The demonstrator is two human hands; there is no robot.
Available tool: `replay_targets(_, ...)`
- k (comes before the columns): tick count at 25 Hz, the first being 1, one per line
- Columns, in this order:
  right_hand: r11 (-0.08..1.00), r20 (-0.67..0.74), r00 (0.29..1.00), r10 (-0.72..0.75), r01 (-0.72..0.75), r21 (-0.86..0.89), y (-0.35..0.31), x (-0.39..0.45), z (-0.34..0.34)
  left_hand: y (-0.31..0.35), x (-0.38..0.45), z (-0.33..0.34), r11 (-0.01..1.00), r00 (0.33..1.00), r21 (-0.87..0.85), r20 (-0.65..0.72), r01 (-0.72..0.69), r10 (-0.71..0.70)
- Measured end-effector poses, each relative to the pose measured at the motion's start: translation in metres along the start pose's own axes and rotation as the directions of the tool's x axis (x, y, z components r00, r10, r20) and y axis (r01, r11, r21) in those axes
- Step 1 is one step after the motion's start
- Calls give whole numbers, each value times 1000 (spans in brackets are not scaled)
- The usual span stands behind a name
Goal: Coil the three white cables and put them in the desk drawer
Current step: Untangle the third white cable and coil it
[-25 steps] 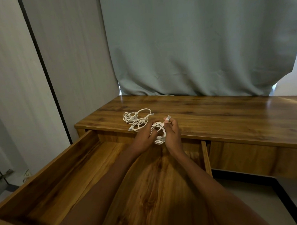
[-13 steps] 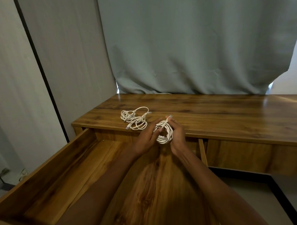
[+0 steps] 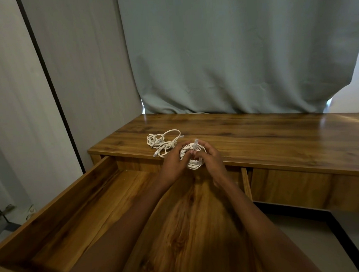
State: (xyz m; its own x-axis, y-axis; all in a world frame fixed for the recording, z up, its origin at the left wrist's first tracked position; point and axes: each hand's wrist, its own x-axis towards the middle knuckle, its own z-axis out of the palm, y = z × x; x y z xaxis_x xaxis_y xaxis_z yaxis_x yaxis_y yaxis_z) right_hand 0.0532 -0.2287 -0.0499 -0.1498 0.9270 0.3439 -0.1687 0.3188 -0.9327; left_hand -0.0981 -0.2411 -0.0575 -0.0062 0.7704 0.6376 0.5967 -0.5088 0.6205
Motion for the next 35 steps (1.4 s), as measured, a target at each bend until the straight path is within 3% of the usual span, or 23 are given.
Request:
replay_targets(2,967,13,987,-160,159,-199,5,-1,1,2,-1,-1,1000,1000,-20,-9,-3,3)
replay_targets(4,949,-1,977,-213,207,-239,6,-2,5,3,-1,-1,999,1000,-41,-14,-6,5)
replay_targets(9,994,-121,987,-104,98,-53,3,-1,7,7,-3,-1,993,998,-117,-53,28,-35)
replay_targets(13,999,-228,974,6,2,33,5,4,2,2,-5,-2,981,1000,-191,-7,22,-24)
replay_targets(17,938,-198,959,204,-134,320,0,1,1,4,-5,-2,983,999,-183,53,8,2)
replay_targets(19,910,-174,954,246,-165,381,-3,1,0,8,-6,-3,988,997,-155,75,-15,27)
replay_targets(35,997,-39,998,-55,56,46,8,0,2,-2,-4,-6,992,999,-125,-45,8,-14)
